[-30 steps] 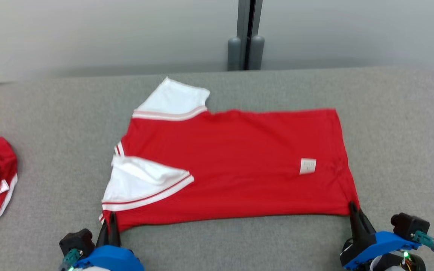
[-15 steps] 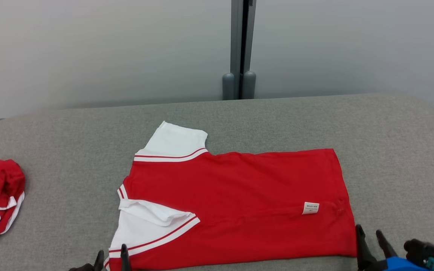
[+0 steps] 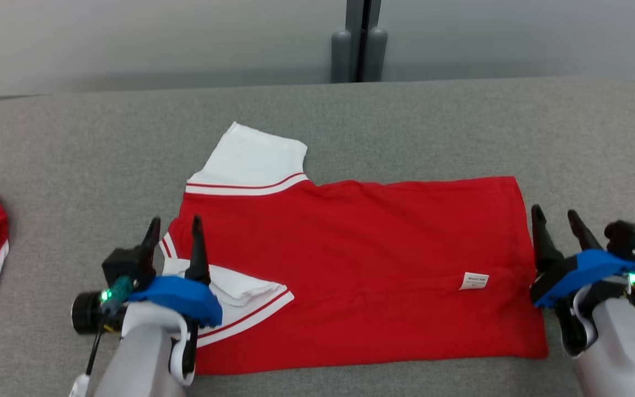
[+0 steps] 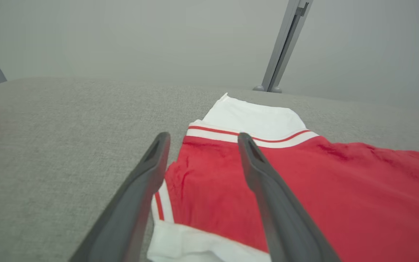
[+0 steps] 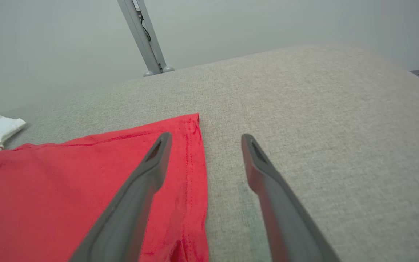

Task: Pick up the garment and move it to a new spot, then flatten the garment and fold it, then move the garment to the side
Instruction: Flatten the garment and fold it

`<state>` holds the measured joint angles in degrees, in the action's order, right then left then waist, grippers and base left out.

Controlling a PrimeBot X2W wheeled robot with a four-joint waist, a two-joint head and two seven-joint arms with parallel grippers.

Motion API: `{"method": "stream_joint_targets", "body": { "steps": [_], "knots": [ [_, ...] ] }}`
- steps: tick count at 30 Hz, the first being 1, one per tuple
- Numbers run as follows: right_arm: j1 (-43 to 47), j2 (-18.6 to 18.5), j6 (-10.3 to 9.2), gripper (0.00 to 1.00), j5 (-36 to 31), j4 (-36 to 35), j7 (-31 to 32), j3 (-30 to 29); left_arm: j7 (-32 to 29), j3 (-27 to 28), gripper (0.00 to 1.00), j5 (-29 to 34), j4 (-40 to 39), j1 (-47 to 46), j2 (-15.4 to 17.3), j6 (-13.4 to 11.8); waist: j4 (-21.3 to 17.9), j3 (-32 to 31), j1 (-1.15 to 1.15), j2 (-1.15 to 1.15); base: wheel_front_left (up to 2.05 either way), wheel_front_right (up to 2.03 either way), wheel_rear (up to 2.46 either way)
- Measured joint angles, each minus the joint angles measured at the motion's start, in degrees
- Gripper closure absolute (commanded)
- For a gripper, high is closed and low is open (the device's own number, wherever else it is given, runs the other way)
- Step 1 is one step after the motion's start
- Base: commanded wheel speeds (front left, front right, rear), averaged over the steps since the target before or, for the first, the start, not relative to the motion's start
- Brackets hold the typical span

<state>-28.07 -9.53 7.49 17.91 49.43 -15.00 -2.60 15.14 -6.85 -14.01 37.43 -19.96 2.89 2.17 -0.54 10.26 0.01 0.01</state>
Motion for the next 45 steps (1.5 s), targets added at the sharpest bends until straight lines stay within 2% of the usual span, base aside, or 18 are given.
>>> {"method": "stream_joint_targets", "body": {
  "steps": [8,14,15,16,19,20,21,29,34,37,40,45],
  "knots": [
    [-13.1,-3.5,0.00,0.00,-0.1,9.7,3.5,4.3,-0.7,-3.4,0.00,2.1,10.6,-15.4,0.0,1.7,1.1,5.9,0.00,0.00,0.00,0.00,0.00],
    [-17.7,-4.3,0.00,0.00,1.0,14.3,5.3,8.3,-1.3,-4.6,0.00,1.9,15.9,-22.0,0.0,2.4,2.0,9.1,0.00,0.00,0.00,0.00,0.00],
    [-18.0,-4.3,0.00,0.04,1.5,14.8,5.6,9.0,-1.3,-4.8,0.00,1.9,16.6,-22.8,0.1,2.7,2.1,9.5,0.00,0.01,0.00,0.00,0.00],
    [-18.3,-4.3,0.00,0.27,1.9,15.2,5.9,9.6,-1.5,-5.0,0.00,1.9,17.4,-23.6,0.1,2.9,2.2,9.9,0.00,0.01,0.00,0.00,0.00],
    [-19.2,-4.5,0.00,0.70,3.2,15.8,6.0,11.3,-2.6,-5.1,0.00,0.9,19.6,-25.6,0.3,3.9,2.1,10.8,-0.01,0.00,0.00,0.00,0.00],
    [-19.5,-4.5,0.00,0.97,3.9,15.7,5.9,11.9,-3.0,-5.1,0.00,0.6,20.1,-26.4,0.6,4.0,2.0,11.0,-0.01,0.00,0.00,0.00,0.00],
    [-19.7,-4.5,0.00,1.00,4.7,15.6,5.8,12.8,-3.4,-5.3,0.00,0.4,20.5,-27.4,0.9,4.3,1.9,11.2,-0.01,0.00,0.00,0.00,0.00],
    [-21.5,-4.8,0.00,1.00,8.6,13.1,2.8,18.6,-10.0,-8.8,0.00,-0.9,23.3,-36.1,4.6,5.0,-0.4,14.1,-0.01,0.00,0.00,0.00,0.00],
    [-23.8,-4.0,0.01,1.00,11.3,11.3,1.8,22.1,-18.0,-14.6,0.00,-6.6,22.1,-39.8,6.4,5.3,-3.3,16.9,0.00,0.01,0.00,0.00,0.00],
    [-24.9,-3.6,0.01,1.00,13.2,10.3,1.3,24.2,-21.3,-18.1,0.00,-9.4,20.8,-41.3,9.6,5.3,-4.9,18.4,-0.01,0.00,0.00,0.00,0.00],
    [-26.1,-3.5,0.02,1.00,14.8,9.4,1.0,26.1,-23.1,-20.1,0.00,-10.9,20.3,-42.7,12.7,5.3,-6.2,19.8,-0.01,0.00,0.00,0.00,0.00],
    [-27.4,-3.6,0.04,1.00,17.3,8.4,0.4,29.0,-24.7,-22.9,0.00,-13.9,19.5,-43.9,13.8,5.3,-7.6,21.3,-0.01,0.00,0.00,0.00,0.00]
  ]
}}
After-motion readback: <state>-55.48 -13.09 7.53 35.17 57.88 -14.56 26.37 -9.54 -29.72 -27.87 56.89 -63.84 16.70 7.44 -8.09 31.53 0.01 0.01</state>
